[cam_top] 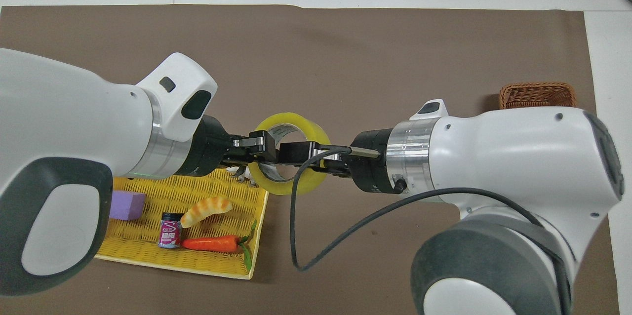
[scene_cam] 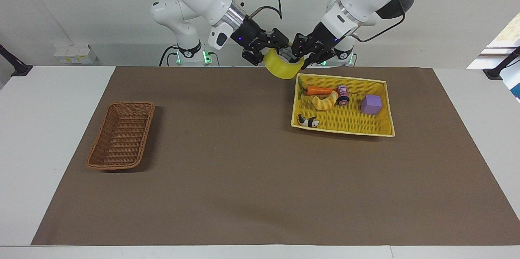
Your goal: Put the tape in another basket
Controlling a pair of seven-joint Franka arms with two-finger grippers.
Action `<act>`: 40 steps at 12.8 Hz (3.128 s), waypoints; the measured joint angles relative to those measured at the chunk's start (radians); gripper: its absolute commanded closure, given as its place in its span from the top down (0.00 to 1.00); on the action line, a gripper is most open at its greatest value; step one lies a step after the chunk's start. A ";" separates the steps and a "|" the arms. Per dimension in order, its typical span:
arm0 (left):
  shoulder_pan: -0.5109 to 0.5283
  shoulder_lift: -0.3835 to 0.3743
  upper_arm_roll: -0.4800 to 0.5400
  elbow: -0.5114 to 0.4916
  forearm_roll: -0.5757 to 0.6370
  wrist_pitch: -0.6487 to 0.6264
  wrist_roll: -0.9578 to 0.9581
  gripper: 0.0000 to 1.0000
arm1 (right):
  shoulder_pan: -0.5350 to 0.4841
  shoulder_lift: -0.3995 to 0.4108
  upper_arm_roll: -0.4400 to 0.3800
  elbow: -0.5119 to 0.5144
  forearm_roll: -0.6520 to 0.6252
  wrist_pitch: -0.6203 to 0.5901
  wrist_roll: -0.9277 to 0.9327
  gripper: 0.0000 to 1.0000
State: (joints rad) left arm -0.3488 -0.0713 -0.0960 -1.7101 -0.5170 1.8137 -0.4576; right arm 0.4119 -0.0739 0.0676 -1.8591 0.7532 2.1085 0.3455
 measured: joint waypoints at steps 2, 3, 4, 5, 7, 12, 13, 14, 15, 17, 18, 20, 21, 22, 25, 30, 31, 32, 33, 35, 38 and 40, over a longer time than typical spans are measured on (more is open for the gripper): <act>0.000 -0.016 0.004 0.007 0.000 0.001 -0.061 1.00 | 0.000 0.001 -0.001 -0.003 -0.003 0.000 0.000 0.00; 0.000 -0.024 0.007 0.007 0.000 0.001 -0.071 1.00 | -0.001 0.001 -0.001 -0.003 -0.006 0.000 0.000 0.00; 0.001 -0.029 0.013 0.007 0.000 0.001 -0.076 1.00 | -0.004 0.001 -0.001 -0.003 -0.016 0.000 0.001 0.00; 0.004 -0.033 0.020 0.007 0.000 0.001 -0.079 1.00 | -0.010 0.001 -0.002 -0.003 -0.037 -0.001 0.001 0.00; 0.035 -0.036 0.027 0.007 0.000 -0.002 -0.081 1.00 | -0.022 0.001 -0.003 -0.004 -0.065 -0.009 0.001 0.00; 0.186 -0.036 0.039 0.004 0.087 -0.124 0.096 1.00 | -0.178 0.003 -0.004 -0.015 -0.209 -0.143 -0.085 0.00; 0.200 -0.036 0.041 0.004 0.164 -0.130 0.125 1.00 | -0.244 0.004 -0.006 -0.020 -0.211 -0.166 -0.139 0.00; 0.208 -0.036 0.042 0.004 0.234 -0.132 0.148 1.00 | -0.310 0.006 -0.009 -0.028 -0.211 -0.186 -0.190 0.00; 0.223 -0.036 0.043 0.004 0.282 -0.132 0.179 1.00 | -0.372 0.008 -0.012 -0.036 -0.211 -0.198 -0.232 0.00; 0.277 -0.036 0.044 0.004 0.316 -0.142 0.277 1.00 | -0.479 0.018 -0.013 -0.051 -0.212 -0.216 -0.276 0.00; 0.305 -0.036 0.046 0.004 0.350 -0.158 0.329 1.00 | -0.535 0.032 -0.013 -0.057 -0.212 -0.222 -0.307 0.00; 0.326 -0.036 0.050 0.004 0.444 -0.195 0.404 1.00 | -0.652 0.094 -0.013 -0.066 -0.212 -0.221 -0.453 0.00; 0.333 -0.037 0.053 0.004 0.466 -0.215 0.420 1.00 | -0.708 0.137 -0.014 -0.066 -0.212 -0.217 -0.542 0.00; 0.340 -0.038 0.058 0.005 0.475 -0.229 0.429 1.00 | -0.764 0.185 -0.015 -0.065 -0.212 -0.210 -0.629 0.00; 0.344 -0.037 0.082 0.030 0.500 -0.280 0.442 1.00 | -0.855 0.265 -0.023 -0.055 -0.211 -0.200 -0.779 0.00; 0.364 -0.023 0.089 0.059 0.534 -0.305 0.466 1.00 | -0.925 0.336 -0.052 -0.048 -0.211 -0.189 -0.927 0.00; 0.369 -0.003 0.089 0.080 0.534 -0.319 0.469 1.00 | -0.927 0.353 -0.052 -0.045 -0.211 -0.176 -0.933 0.00; 0.370 0.022 0.089 0.111 0.534 -0.337 0.470 1.00 | -0.929 0.365 -0.052 -0.043 -0.211 -0.165 -0.937 0.00; 0.370 0.044 0.088 0.135 0.534 -0.343 0.470 1.00 | -0.929 0.374 -0.052 -0.041 -0.210 -0.154 -0.938 0.00; 0.371 0.064 0.089 0.153 0.534 -0.343 0.471 1.00 | -0.928 0.386 -0.051 -0.040 -0.190 -0.138 -0.938 0.00; 0.382 0.064 0.089 0.153 0.534 -0.343 0.487 1.00 | -0.923 0.411 -0.049 -0.040 -0.183 -0.123 -0.938 0.22; 0.387 0.064 0.088 0.153 0.530 -0.343 0.495 1.00 | -0.914 0.415 -0.048 -0.040 -0.183 -0.122 -0.938 1.00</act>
State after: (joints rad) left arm 0.0381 -0.0071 -0.0080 -1.5576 0.0129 1.4707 0.0370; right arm -0.5024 0.3411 0.0195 -1.8986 0.5701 1.9860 -0.5924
